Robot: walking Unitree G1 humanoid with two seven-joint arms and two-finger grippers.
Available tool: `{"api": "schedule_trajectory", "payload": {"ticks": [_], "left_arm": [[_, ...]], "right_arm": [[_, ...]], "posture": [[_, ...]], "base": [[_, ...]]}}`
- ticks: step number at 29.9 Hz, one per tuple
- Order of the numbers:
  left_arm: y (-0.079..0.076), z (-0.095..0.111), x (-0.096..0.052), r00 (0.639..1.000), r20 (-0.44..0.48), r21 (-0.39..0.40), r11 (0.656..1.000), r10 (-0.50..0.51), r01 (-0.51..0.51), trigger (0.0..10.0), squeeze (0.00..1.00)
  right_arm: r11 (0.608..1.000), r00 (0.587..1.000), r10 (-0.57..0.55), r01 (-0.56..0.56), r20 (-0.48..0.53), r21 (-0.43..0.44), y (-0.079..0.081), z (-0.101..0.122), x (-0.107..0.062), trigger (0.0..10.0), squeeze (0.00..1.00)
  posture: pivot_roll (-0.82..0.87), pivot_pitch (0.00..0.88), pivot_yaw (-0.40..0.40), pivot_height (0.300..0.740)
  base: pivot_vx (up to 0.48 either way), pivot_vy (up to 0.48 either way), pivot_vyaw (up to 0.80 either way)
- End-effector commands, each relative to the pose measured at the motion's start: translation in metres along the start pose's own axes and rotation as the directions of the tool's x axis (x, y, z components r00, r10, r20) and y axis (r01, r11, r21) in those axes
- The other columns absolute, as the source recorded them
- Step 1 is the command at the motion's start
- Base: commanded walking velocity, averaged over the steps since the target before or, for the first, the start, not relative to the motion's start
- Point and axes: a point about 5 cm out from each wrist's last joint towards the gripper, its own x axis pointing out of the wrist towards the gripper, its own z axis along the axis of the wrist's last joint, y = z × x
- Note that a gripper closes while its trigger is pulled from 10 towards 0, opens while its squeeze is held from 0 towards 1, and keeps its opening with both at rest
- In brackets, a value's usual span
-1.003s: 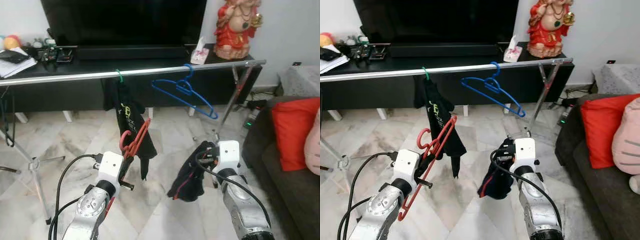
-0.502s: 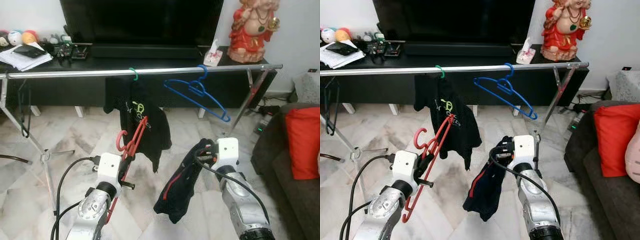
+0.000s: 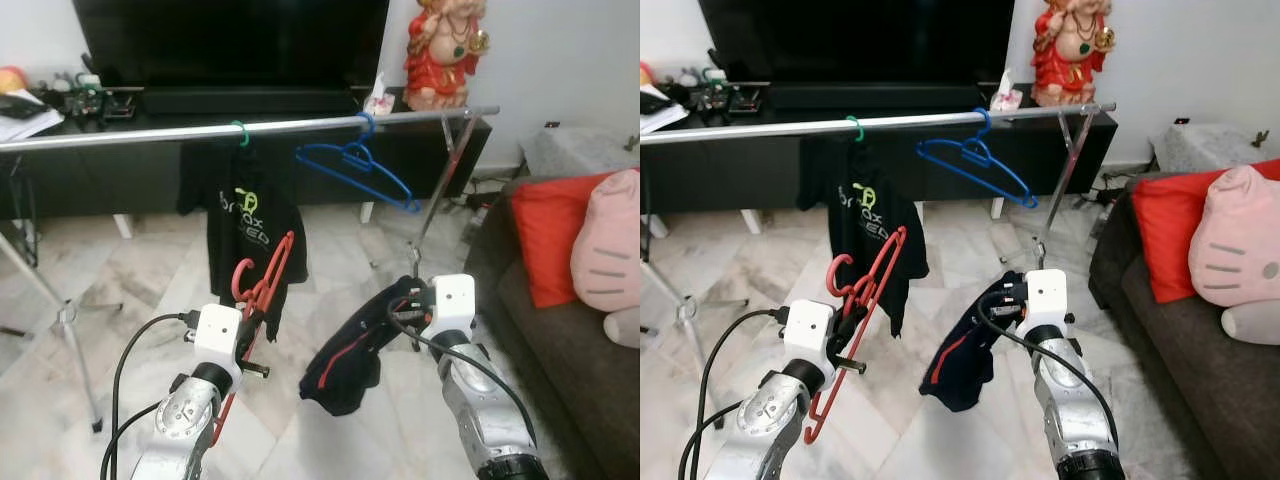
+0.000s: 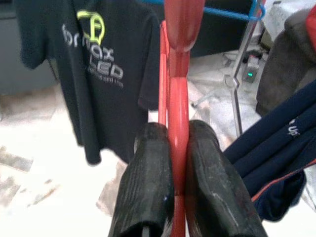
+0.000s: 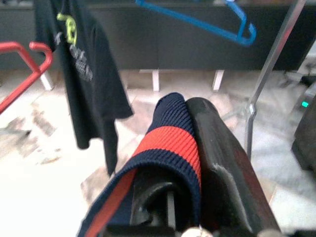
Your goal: Hang hanger
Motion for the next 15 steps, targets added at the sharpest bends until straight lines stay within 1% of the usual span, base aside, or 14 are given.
{"api": "schedule_trajectory", "payload": {"ticks": [1, 15], "left_arm": [[-0.0014, 0.0033, 0.0012, 1.000, 0.012, 0.000, 1.000, -0.005, 0.005, 10.0, 0.00], [-0.0014, 0.0030, 0.0007, 1.000, 0.007, 0.004, 1.000, -0.002, 0.002, 10.0, 0.00]], "right_arm": [[1.000, 1.000, -0.009, 0.008, 0.023, 0.012, -0.0014, 0.0043, 0.0011, 10.0, 0.00], [1.000, 1.000, -0.008, 0.008, 0.024, 0.017, -0.0005, 0.0033, 0.0003, 10.0, 0.00]], "posture": [[0.02, 0.000, -0.037, 0.740], [0.02, 0.000, -0.034, 0.740]], "base": [[-0.292, 0.266, 0.00], [-0.279, 0.315, 0.00]]}}
